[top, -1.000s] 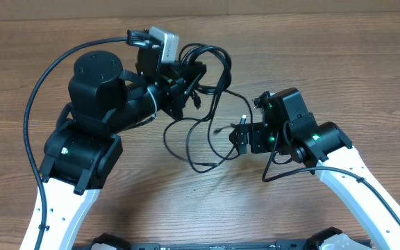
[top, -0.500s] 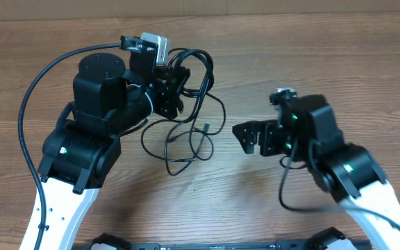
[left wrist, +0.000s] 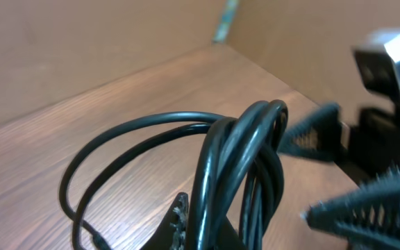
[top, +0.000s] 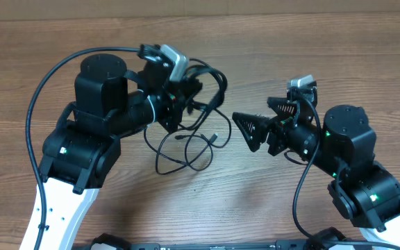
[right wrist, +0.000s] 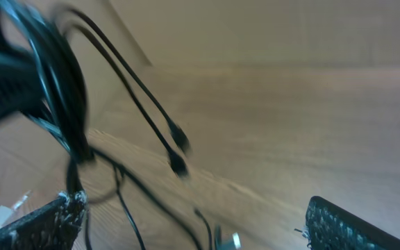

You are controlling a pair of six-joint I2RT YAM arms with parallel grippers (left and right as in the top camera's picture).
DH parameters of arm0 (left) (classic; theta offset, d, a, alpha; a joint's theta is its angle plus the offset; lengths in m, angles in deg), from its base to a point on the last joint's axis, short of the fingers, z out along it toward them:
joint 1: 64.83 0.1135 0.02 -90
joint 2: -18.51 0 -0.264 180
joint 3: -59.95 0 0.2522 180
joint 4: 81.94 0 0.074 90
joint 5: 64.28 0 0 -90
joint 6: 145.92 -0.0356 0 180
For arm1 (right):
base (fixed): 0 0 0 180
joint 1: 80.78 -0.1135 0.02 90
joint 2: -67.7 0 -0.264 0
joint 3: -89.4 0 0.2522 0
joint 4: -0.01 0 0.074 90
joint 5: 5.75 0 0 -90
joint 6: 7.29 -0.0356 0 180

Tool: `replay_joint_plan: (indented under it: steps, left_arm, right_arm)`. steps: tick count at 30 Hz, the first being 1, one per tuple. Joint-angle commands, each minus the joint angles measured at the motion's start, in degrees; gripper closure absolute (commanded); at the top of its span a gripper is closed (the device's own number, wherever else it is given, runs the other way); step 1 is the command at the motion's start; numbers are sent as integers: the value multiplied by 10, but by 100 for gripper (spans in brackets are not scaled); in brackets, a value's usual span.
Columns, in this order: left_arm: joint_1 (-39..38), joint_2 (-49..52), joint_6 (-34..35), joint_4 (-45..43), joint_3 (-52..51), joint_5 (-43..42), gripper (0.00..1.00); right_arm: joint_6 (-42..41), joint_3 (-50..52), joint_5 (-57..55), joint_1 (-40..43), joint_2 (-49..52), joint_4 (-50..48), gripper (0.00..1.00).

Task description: Untangle cables

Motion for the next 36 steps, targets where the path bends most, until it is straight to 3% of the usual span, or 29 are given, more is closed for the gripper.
replay_joint_plan:
  steps: [1, 5, 12, 16, 23, 28, 36]
  left_arm:
    - [2, -11, -58, 1, 10, -75, 96]
    - [2, -11, -56, 0, 10, -75, 96]
    - [2, -11, 6, -14, 10, -73, 96]
    - [2, -10, 43, -16, 10, -73, 96]
    - [-30, -10, 70, -23, 10, -60, 96]
    - [-50, -8, 120, -24, 10, 2, 96]
    - [-50, -8, 205, -23, 10, 115, 96]
  right_arm:
    - [29, -16, 55, 0, -5, -35, 2]
    - [87, -15, 154, 0, -5, -71, 11]
    - [88, -15, 203, 0, -4, -83, 18]
    - [88, -15, 210, 0, -3, -98, 41]
    - [88, -15, 211, 0, 17, -121, 43]
    - [85, -15, 211, 0, 31, -120, 95]
    - [86, -15, 211, 0, 31, -113, 96]
